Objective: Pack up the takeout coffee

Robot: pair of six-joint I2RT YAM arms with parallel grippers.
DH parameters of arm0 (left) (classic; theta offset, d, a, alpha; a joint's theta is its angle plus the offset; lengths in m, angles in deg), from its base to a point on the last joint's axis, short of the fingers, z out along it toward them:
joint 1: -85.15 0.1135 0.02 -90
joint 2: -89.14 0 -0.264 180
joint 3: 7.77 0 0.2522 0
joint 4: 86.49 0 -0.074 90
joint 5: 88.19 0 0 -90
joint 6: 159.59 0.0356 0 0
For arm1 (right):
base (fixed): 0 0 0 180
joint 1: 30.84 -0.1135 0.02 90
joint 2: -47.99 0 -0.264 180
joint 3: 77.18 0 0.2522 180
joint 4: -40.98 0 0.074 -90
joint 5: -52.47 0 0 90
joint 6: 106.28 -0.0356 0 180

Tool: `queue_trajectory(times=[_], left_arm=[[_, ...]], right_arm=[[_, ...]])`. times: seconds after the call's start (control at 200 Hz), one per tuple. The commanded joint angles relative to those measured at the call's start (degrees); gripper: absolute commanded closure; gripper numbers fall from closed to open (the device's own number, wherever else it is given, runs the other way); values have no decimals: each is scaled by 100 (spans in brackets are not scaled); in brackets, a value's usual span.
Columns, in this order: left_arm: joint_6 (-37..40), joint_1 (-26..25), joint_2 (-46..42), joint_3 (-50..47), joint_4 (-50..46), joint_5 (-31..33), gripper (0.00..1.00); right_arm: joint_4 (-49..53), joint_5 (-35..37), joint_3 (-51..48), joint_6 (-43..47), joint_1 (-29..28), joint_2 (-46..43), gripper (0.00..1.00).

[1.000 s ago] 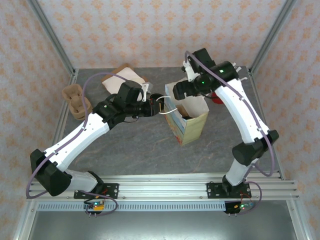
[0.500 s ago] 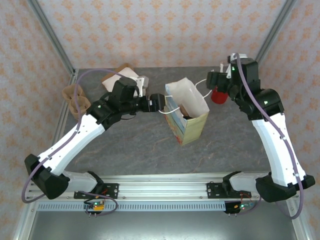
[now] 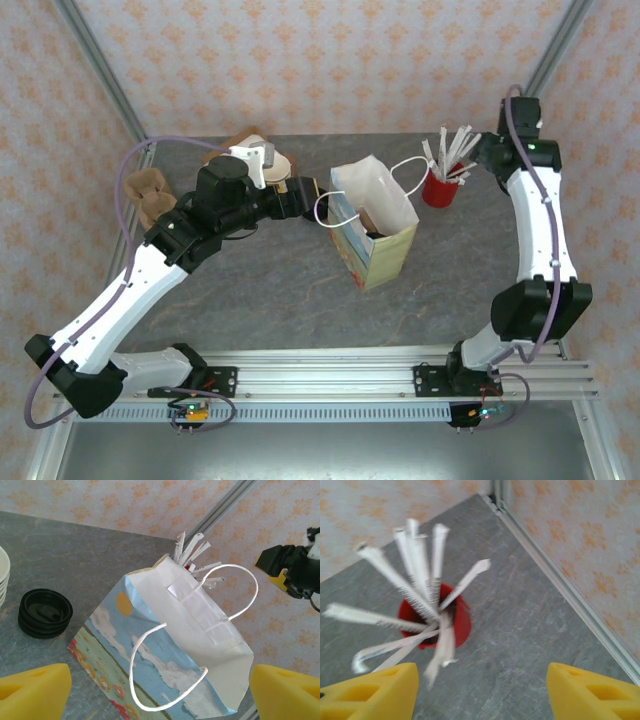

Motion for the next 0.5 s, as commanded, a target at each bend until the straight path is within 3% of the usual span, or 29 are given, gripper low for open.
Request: queue_trajectory(times=[0.0,0.205,0.495], left_arm=[[24,-59,-46,96,-169,218,8],[52,-57,-114,21,-226,260,8],[79,-56,-183,-15,-328,323,8]], right_arm=[[-274,-569,250,-396,379,255,33],[-412,-1360,612,-688,802,1127,40],[-788,-2271,993,-757,823,2085,45]])
